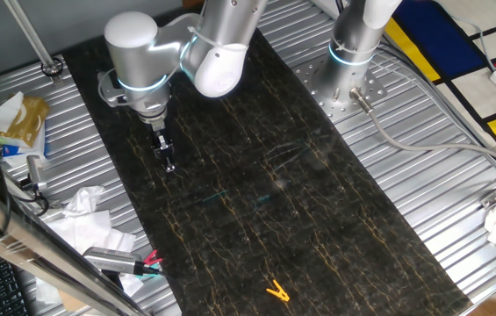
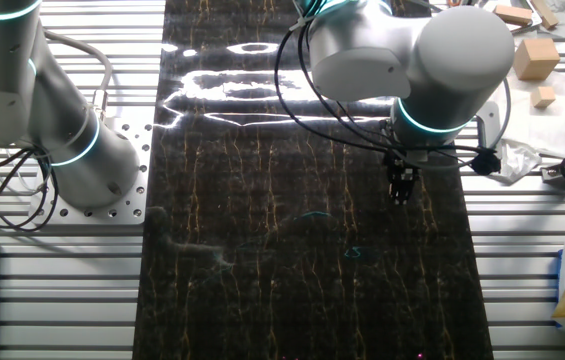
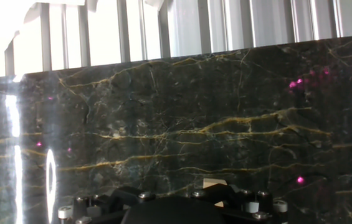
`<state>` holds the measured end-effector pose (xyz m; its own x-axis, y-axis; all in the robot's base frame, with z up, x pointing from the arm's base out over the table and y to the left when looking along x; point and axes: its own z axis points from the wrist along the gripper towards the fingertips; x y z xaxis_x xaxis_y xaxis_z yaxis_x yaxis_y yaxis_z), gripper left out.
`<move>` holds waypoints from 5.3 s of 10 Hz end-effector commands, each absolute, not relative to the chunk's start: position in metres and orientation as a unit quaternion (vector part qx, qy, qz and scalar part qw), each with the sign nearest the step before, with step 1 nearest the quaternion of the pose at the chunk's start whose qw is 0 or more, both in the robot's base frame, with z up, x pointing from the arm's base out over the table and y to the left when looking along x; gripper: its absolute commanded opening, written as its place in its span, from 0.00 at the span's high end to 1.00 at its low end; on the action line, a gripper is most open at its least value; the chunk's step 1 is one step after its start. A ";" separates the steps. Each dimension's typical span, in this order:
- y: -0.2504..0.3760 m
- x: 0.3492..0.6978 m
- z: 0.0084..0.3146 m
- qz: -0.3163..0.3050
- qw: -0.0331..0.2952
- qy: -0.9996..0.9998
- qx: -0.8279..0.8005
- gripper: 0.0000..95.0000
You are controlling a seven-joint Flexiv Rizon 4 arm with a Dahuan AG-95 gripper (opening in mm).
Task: Use the gripper to push the small block from left to right
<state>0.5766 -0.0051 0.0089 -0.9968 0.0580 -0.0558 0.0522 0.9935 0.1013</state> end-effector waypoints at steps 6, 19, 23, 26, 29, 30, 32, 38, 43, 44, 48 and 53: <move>-0.002 0.580 0.009 0.054 0.032 0.998 0.032 0.00; 0.023 0.586 0.007 0.059 0.034 0.996 0.052 0.00; 0.033 0.586 0.006 0.059 0.035 0.996 0.057 0.00; 0.042 0.584 0.004 0.060 0.037 0.995 0.064 0.00; 0.051 0.585 0.004 0.060 0.039 0.995 0.070 0.00; 0.055 0.586 0.004 0.060 0.039 0.995 0.074 0.00; 0.060 0.587 0.005 0.060 0.038 0.994 0.079 0.00; 0.078 0.593 0.010 0.065 0.038 0.993 0.093 0.00; 0.088 0.595 0.013 0.070 0.039 0.992 0.100 0.00; 0.090 0.596 0.013 0.072 0.040 0.992 0.100 0.00; 0.100 0.598 0.017 0.077 0.044 0.991 0.104 0.00; 0.105 0.598 0.018 0.085 0.052 0.989 0.107 0.00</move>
